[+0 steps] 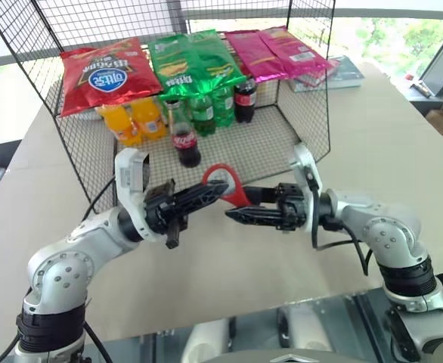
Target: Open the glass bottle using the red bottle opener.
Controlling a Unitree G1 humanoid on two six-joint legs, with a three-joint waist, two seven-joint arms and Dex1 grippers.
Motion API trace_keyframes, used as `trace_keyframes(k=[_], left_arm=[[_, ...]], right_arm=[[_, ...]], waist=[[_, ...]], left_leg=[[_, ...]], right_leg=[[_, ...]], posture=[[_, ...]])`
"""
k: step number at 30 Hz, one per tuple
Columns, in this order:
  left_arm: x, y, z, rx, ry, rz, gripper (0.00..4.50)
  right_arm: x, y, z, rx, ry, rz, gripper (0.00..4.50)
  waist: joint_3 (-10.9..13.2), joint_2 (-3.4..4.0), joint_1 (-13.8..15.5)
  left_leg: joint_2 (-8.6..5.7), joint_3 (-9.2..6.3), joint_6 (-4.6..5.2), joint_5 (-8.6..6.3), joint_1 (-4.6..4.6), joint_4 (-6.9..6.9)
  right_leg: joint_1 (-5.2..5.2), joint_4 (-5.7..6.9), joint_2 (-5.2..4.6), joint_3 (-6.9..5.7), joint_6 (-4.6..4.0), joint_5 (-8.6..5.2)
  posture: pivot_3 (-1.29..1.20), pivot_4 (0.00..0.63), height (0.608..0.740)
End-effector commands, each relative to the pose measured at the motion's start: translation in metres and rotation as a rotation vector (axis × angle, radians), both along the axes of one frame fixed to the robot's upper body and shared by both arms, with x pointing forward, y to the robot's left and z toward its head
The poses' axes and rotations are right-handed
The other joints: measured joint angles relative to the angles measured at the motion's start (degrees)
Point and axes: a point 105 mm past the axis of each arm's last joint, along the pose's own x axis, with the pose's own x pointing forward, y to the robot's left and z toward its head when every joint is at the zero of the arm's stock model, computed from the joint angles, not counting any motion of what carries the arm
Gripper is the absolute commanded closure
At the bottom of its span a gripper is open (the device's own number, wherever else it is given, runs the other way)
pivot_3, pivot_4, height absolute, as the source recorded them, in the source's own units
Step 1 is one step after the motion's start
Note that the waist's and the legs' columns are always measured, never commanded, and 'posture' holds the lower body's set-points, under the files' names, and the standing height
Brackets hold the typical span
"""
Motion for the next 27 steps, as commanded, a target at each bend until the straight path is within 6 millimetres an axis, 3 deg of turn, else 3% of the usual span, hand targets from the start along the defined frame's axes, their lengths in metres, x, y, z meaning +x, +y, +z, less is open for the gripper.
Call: trace_keyframes(k=[1, 4, 12, 13, 14, 18, 23, 27], left_arm=[[-0.005, -0.004, 0.007, 0.012, -0.059, -0.027, 4.50], [-0.004, -0.002, 0.008, 0.009, -0.069, -0.021, 4.50], [-0.006, 0.002, 0.005, 0.034, -0.062, -0.046, 4.50], [-0.004, 0.004, 0.007, 0.038, -0.073, -0.035, 3.94], [-0.003, 0.005, 0.008, 0.050, -0.087, -0.027, 3.78], [0.000, 0.013, 0.007, 0.064, -0.097, 0.018, 2.27], [0.008, 0.023, -0.004, 0.138, -0.122, 0.132, 0.06], [0.058, 0.051, -0.012, 0.294, -0.264, 0.608, 0.06]], right_arm=[[-0.011, 0.003, 0.005, 0.016, -0.024, 0.061, 2.98], [-0.014, 0.002, -0.001, 0.001, -0.017, 0.074, 4.40], [-0.011, -0.002, -0.002, 0.003, -0.020, 0.054, 4.46], [-0.010, -0.003, -0.003, 0.001, -0.020, 0.048, 4.50], [-0.009, -0.004, -0.004, -0.001, -0.020, 0.041, 4.50], [0.001, -0.012, -0.007, 0.015, -0.004, -0.028, 4.50], [0.023, -0.028, -0.012, 0.070, 0.059, -0.173, 4.50], [0.033, -0.042, -0.016, 0.094, 0.061, -0.303, 4.50]], waist=[[0.0, 0.00, 0.0], [0.0, 0.00, 0.1], [0.0, 0.01, 0.0], [0.0, 0.01, 0.0], [0.0, 0.00, 0.0], [0.0, 0.00, 0.0], [0.0, 0.00, 0.0], [0.0, 0.01, 0.5]], left_leg=[[0.00, 0.00, 0.01, 0.00, 0.00, 0.00], [-0.01, 0.00, 0.01, -0.01, -0.02, 0.00], [0.01, 0.00, 0.01, -0.01, -0.03, -0.02], [0.01, 0.00, 0.01, -0.01, -0.03, -0.02], [0.00, 0.00, 0.01, -0.01, -0.03, -0.02], [0.00, 0.00, 0.02, -0.01, -0.05, -0.02], [0.00, 0.04, -0.01, 0.00, -0.06, -0.04], [-0.01, 0.03, -0.01, 0.00, -0.06, -0.06]], right_leg=[[0.00, 0.00, 0.00, 0.00, 0.01, 0.00], [0.00, -0.01, -0.01, -0.01, 0.01, 0.00], [-0.05, 0.00, 0.01, 0.00, 0.01, 0.00], [-0.06, 0.00, 0.00, 0.00, 0.01, 0.00], [-0.06, 0.00, 0.00, 0.01, 0.01, 0.00], [-0.06, -0.01, 0.00, 0.00, 0.01, 0.00], [-0.09, -0.02, 0.00, 0.04, 0.02, 0.00], [-0.07, -0.04, -0.02, 0.02, 0.01, 0.00]], posture=[[0.00, 0.150, 0.740], [0.00, 0.150, 0.740], [0.00, 0.150, 0.740], [0.00, 0.150, 0.740], [0.00, 0.150, 0.740], [0.00, 0.150, 0.740], [0.00, 0.150, 0.740], [0.00, 0.150, 0.740]])
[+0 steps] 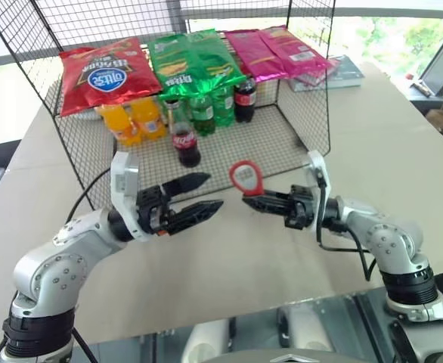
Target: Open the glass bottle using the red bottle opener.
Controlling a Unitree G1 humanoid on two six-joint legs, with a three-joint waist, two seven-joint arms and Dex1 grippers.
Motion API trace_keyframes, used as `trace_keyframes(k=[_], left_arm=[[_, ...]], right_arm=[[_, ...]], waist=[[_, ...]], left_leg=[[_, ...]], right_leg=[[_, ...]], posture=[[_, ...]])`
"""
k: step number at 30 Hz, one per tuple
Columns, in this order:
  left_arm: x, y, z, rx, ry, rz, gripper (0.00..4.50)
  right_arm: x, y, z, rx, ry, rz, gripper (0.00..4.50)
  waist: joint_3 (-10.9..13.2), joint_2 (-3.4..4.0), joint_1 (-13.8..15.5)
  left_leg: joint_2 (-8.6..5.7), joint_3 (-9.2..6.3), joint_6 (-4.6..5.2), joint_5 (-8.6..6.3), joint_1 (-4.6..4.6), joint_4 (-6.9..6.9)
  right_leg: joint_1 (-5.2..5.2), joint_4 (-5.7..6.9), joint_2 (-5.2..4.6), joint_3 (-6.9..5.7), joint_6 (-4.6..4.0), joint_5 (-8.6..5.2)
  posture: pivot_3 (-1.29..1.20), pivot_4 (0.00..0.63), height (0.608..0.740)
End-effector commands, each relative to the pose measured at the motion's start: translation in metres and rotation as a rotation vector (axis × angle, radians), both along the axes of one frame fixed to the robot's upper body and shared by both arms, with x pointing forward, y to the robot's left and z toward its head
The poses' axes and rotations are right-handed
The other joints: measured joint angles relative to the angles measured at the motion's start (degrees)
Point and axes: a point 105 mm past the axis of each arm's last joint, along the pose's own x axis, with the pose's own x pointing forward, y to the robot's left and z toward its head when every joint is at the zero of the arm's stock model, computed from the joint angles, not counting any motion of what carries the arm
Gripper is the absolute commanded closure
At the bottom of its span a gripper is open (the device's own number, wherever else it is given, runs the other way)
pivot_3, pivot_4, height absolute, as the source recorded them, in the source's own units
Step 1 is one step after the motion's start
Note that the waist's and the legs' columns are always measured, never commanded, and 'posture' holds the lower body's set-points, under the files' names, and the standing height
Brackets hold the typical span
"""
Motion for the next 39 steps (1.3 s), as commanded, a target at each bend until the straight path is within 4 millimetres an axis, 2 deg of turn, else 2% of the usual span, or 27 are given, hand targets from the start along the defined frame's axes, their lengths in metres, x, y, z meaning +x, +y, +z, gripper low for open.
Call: trace_keyframes(k=[1, 3, 8, 18, 24, 25, 26, 27, 29, 30, 34, 37, 39], left_arm=[[0.039, 0.026, 0.002, 0.120, -0.162, 0.382, 0.06], [0.060, 0.037, 0.000, 0.179, -0.200, 0.560, 0.06], [0.086, 0.043, -0.002, 0.191, -0.228, 0.716, 0.06], [0.124, 0.041, 0.002, 0.229, -0.245, 0.776, 0.06], [0.150, 0.026, -0.005, 0.252, -0.218, 0.673, 0.06], [0.153, 0.026, -0.006, 0.248, -0.212, 0.667, 0.44], [0.155, 0.026, -0.007, 0.245, -0.209, 0.660, 0.55], [0.157, 0.026, -0.007, 0.244, -0.210, 0.653, 0.86], [0.157, 0.026, -0.007, 0.239, -0.221, 0.631, 1.68], [0.156, 0.025, -0.008, 0.238, -0.224, 0.619, 1.84], [0.145, 0.016, -0.003, 0.204, -0.248, 0.518, 1.83], [0.117, -0.006, 0.018, 0.083, -0.291, 0.297, 1.83], [0.092, -0.020, 0.024, 0.036, -0.282, 0.132, 1.83]], right_arm=[[0.006, -0.012, 0.008, 0.043, -0.041, -0.101, 4.50], [0.007, -0.014, 0.010, 0.056, -0.043, -0.135, 4.50], [0.005, -0.014, 0.012, 0.071, -0.051, -0.177, 4.50], [-0.001, -0.013, 0.016, 0.071, -0.075, -0.195, 4.50], [-0.001, -0.013, 0.018, 0.076, -0.080, -0.210, 4.50], [-0.002, -0.012, 0.018, 0.076, -0.080, -0.211, 4.50], [-0.003, -0.012, 0.018, 0.077, -0.080, -0.211, 4.50], [-0.004, -0.012, 0.018, 0.078, -0.080, -0.214, 4.50], [-0.005, -0.013, 0.018, 0.078, -0.080, -0.220, 4.50], [-0.006, -0.014, 0.018, 0.078, -0.080, -0.225, 4.50], [-0.007, -0.016, 0.018, 0.077, -0.079, -0.239, 4.50], [-0.008, -0.018, 0.018, 0.075, -0.079, -0.248, 4.50], [-0.009, -0.020, 0.017, 0.066, -0.090, -0.255, 4.50]], waist=[[0.0, -0.02, 0.3], [0.0, -0.02, 0.5], [0.0, -0.03, 0.6], [0.0, -0.04, 0.8], [0.0, -0.04, 1.0], [0.0, -0.04, 1.0], [0.0, -0.04, 1.0], [0.0, -0.05, 0.9], [0.0, -0.05, 0.8], [0.0, -0.05, 0.8], [0.0, -0.05, 1.0], [0.0, -0.05, 0.9], [0.0, -0.06, 0.9]], left_leg=[[0.00, -0.01, 0.00, 0.00, -0.01, 0.00], [-0.01, 0.00, 0.00, 0.00, -0.02, 0.00], [-0.02, 0.00, -0.04, 0.02, -0.04, 0.00], [-0.03, -0.01, -0.03, 0.00, -0.15, 0.00], [-0.09, -0.02, -0.08, 0.04, -0.16, 0.02], [-0.11, -0.02, -0.08, 0.04, -0.16, 0.02], [-0.12, -0.01, -0.08, 0.04, -0.15, 0.02], [-0.11, 0.00, -0.09, 0.05, -0.16, 0.02], [-0.10, 0.00, -0.10, 0.05, -0.16, 0.02], [-0.08, -0.01, -0.10, 0.05, -0.17, 0.01], [-0.06, -0.01, -0.07, 0.03, -0.18, 0.02], [-0.03, -0.02, -0.08, 0.04, -0.22, 0.02], [-0.03, -0.02, -0.11, 0.06, -0.43, 0.03]], right_leg=[[0.00, 0.00, 0.00, 0.00, 0.01, 0.01], [0.00, 0.01, 0.00, 0.00, 0.05, 0.05], [-0.05, 0.02, -0.01, 0.02, 0.07, 0.06], [-0.15, 0.04, -0.01, -0.03, 0.09, 0.07], [-0.14, 0.06, 0.00, -0.06, 0.09, 0.07], [-0.15, 0.06, 0.00, -0.06, 0.09, 0.07], [-0.14, 0.05, 0.00, -0.05, 0.09, 0.07], [-0.15, 0.04, 0.00, -0.05, 0.10, 0.07], [-0.16, 0.05, 0.00, -0.05, 0.10, 0.07], [-0.16, 0.05, 0.00, -0.06, 0.10, 0.07], [-0.16, 0.06, -0.02, -0.05, 0.10, 0.07], [-0.20, 0.05, -0.03, -0.04, 0.10, 0.07], [-0.41, 0.07, -0.05, -0.04, 0.10, 0.07]], posture=[[0.00, 0.150, 0.740], [0.00, 0.150, 0.740], [0.00, 0.150, 0.740], [0.00, 0.150, 0.740], [0.00, 0.150, 0.740], [0.00, 0.150, 0.740], [0.00, 0.150, 0.740], [0.00, 0.150, 0.740], [0.00, 0.150, 0.740], [0.00, 0.150, 0.740], [0.00, 0.150, 0.740], [0.00, 0.150, 0.740], [0.00, 0.150, 0.740]])
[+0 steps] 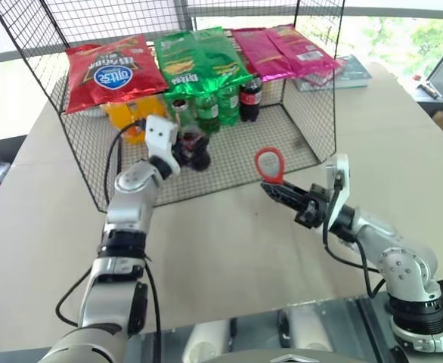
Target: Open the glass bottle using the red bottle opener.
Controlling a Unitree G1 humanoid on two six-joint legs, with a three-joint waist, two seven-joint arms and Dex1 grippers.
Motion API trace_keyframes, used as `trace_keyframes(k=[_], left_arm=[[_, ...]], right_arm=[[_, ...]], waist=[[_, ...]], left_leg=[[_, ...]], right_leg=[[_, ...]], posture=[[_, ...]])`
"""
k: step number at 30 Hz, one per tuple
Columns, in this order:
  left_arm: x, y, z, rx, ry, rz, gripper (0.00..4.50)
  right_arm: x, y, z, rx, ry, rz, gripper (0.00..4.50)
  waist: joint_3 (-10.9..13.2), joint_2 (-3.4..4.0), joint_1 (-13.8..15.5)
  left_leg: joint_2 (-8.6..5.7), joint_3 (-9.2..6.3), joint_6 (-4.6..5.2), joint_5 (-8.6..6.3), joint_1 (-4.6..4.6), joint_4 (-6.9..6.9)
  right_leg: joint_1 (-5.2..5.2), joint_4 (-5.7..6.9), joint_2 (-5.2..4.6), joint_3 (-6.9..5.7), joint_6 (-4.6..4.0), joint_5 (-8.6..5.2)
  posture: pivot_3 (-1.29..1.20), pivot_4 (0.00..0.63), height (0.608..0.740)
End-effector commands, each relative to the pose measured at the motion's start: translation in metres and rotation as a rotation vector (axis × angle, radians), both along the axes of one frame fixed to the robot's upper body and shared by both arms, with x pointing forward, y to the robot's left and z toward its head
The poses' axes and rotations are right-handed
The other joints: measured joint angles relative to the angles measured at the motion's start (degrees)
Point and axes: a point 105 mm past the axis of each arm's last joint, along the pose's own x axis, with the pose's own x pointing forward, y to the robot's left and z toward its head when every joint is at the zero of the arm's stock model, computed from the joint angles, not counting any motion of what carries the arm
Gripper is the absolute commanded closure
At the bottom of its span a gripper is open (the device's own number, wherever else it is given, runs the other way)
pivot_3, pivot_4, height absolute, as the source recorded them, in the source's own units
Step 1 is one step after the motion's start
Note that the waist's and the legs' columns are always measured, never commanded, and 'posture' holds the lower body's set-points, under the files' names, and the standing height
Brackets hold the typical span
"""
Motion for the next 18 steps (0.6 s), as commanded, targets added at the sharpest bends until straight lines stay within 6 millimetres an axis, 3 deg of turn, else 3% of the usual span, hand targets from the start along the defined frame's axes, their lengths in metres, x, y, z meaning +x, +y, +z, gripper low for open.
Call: trace_keyframes(k=[1, 5, 9, 14, 18], left_arm=[[-0.044, -0.030, 0.040, -0.057, -0.098, -0.303, 1.83], [-0.068, -0.044, 0.039, -0.083, -0.036, -0.452, 1.83], [-0.090, -0.064, 0.009, 0.066, 0.000, -0.559, 1.83], [-0.100, -0.068, -0.026, 0.223, 0.055, -0.601, 1.83], [-0.100, -0.068, -0.035, 0.206, 0.085, -0.610, 1.83]], right_arm=[[-0.007, -0.004, 0.014, 0.015, -0.076, -0.004, 4.50], [-0.005, -0.007, 0.014, -0.022, -0.135, -0.034, 4.50], [0.000, -0.012, 0.012, -0.079, -0.185, -0.081, 4.50], [0.002, -0.012, 0.007, -0.123, -0.213, -0.098, 4.50], [0.002, -0.010, 0.006, -0.136, -0.225, -0.106, 4.50]], waist=[[0.0, 0.00, -0.2], [0.0, 0.01, -0.3], [0.0, 0.01, -0.7], [0.0, 0.03, -0.4], [0.0, 0.05, 0.1]], left_leg=[[0.00, 0.01, 0.00, 0.00, -0.11, 0.02], [0.00, 0.01, 0.00, 0.00, -0.20, 0.03], [-0.01, 0.02, 0.01, 0.00, -0.19, 0.04], [-0.07, 0.05, 0.09, -0.05, -0.31, -0.01], [-0.21, 0.08, 0.31, -0.23, -0.33, -0.02]], right_leg=[[-0.13, 0.01, 0.00, 0.02, 0.00, 0.00], [-0.22, 0.02, 0.01, 0.01, 0.00, 0.00], [-0.21, 0.03, 0.04, 0.02, 0.00, 0.00], [-0.21, -0.05, 0.01, 0.03, 0.01, -0.01], [-0.21, -0.10, -0.13, 0.00, 0.00, -0.01]], posture=[[0.00, 0.150, 0.740], [0.00, 0.150, 0.740], [0.00, 0.150, 0.740], [0.00, 0.150, 0.740], [0.00, 0.150, 0.740]])
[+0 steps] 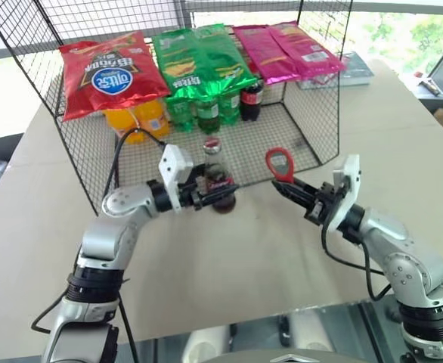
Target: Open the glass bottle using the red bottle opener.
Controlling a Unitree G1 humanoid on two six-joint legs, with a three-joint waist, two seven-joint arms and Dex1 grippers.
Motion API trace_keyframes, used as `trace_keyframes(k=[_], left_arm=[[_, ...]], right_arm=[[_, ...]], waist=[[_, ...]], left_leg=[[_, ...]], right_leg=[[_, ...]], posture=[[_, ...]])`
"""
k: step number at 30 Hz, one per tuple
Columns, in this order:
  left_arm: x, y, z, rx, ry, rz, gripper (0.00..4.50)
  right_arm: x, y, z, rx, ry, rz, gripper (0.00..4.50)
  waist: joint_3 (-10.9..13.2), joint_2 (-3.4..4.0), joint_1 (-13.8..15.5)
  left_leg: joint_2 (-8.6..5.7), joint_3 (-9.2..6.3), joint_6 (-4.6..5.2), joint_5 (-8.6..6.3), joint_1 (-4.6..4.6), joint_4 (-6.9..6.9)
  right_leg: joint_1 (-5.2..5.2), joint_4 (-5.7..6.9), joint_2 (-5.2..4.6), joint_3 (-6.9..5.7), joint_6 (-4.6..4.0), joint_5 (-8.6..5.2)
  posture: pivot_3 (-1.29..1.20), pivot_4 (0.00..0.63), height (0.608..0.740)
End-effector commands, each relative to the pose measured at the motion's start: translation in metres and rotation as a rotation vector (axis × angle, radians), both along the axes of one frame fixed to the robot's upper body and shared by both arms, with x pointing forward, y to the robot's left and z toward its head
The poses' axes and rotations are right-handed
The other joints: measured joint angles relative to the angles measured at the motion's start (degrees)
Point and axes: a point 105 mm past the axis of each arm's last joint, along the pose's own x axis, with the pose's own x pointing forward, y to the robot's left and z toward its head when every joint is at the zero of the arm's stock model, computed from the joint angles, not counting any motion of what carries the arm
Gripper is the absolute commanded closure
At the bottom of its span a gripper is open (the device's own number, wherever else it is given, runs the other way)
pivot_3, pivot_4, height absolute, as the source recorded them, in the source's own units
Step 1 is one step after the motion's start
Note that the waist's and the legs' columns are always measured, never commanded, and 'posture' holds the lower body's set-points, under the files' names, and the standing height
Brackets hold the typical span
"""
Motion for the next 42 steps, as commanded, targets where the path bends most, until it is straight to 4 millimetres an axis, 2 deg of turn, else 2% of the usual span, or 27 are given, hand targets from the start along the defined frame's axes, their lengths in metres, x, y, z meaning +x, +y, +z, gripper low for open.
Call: trace_keyframes(k=[1, 4, 6, 8, 16, 28, 35, 40, 42], left_arm=[[-0.021, -0.028, -0.016, 0.007, 0.039, -0.165, 1.83], [-0.021, -0.027, -0.018, 0.015, 0.039, -0.165, 1.83], [-0.019, -0.026, -0.017, 0.014, 0.026, -0.152, 0.79], [-0.014, -0.024, -0.012, 0.002, 0.004, -0.116, 0.09], [0.005, -0.018, 0.018, -0.048, -0.153, 0.046, 0.09], [0.025, -0.006, 0.054, -0.061, -0.230, 0.232, 0.09], [0.032, -0.003, 0.071, -0.055, -0.252, 0.279, 0.09], [0.026, -0.009, 0.076, -0.105, -0.212, 0.233, 0.09], [0.012, -0.018, 0.071, -0.154, -0.146, 0.147, 0.09]], right_arm=[[-0.003, 0.003, 0.007, 0.001, -0.056, 0.005, 4.50], [-0.002, 0.004, 0.006, -0.013, -0.066, 0.001, 4.50], [-0.002, 0.005, 0.006, -0.013, -0.069, -0.001, 4.50], [-0.002, 0.005, 0.006, -0.012, -0.070, -0.002, 4.50], [-0.002, 0.005, 0.004, -0.008, -0.065, -0.004, 4.50], [-0.001, 0.006, 0.003, -0.004, -0.059, 0.007, 4.50], [0.000, 0.007, 0.003, -0.003, -0.058, 0.009, 4.50], [-0.001, 0.006, 0.003, -0.005, -0.056, 0.006, 4.50], [-0.001, 0.005, 0.003, -0.006, -0.056, 0.003, 4.50]], waist=[[0.0, 0.01, 0.2], [0.0, 0.05, 0.2], [0.0, 0.06, 0.2], [-0.1, 0.07, 0.2], [-0.1, 0.06, 0.2], [-0.1, 0.06, 0.2], [-0.1, 0.06, 0.1], [-0.1, 0.06, 0.1], [-0.1, 0.06, 0.0]], left_leg=[[-0.05, 0.00, 0.07, -0.05, 0.00, 0.00], [-0.32, 0.02, 0.26, -0.17, 0.00, 0.00], [-0.47, 0.06, 0.39, -0.24, 0.00, 0.00], [-0.62, 0.04, 0.42, -0.26, 0.00, 0.00], [-0.70, 0.14, 0.40, -0.24, 0.01, 0.20], [-0.62, 0.15, 0.35, -0.21, 0.13, 0.37], [-0.60, 0.15, 0.33, -0.20, 0.17, 0.42], [-0.60, 0.14, 0.28, -0.17, 0.19, 0.44], [-0.58, 0.14, 0.28, -0.17, 0.18, 0.44]], right_leg=[[0.00, -0.01, -0.06, -0.02, 0.00, 0.00], [0.00, -0.01, -0.33, -0.19, 0.00, 0.00], [0.00, -0.03, -0.50, -0.33, 0.00, 0.00], [0.02, -0.03, -0.69, -0.55, 0.00, 0.00], [0.11, -0.08, -0.81, -0.82, 0.34, -0.21], [0.10, 0.17, -0.79, -0.82, 0.38, -0.23], [0.10, 0.27, -0.76, -0.82, 0.38, -0.23], [0.11, 0.32, -0.76, -0.82, 0.38, -0.23], [0.10, 0.32, -0.76, -0.82, 0.38, -0.23]], posture=[[0.00, 0.150, 0.740], [0.00, 0.150, 0.740], [0.00, 0.150, 0.740], [0.00, 0.150, 0.740], [0.00, 0.150, 0.740], [0.00, 0.150, 0.740], [0.00, 0.150, 0.740], [0.00, 0.150, 0.740], [0.00, 0.150, 0.740]])
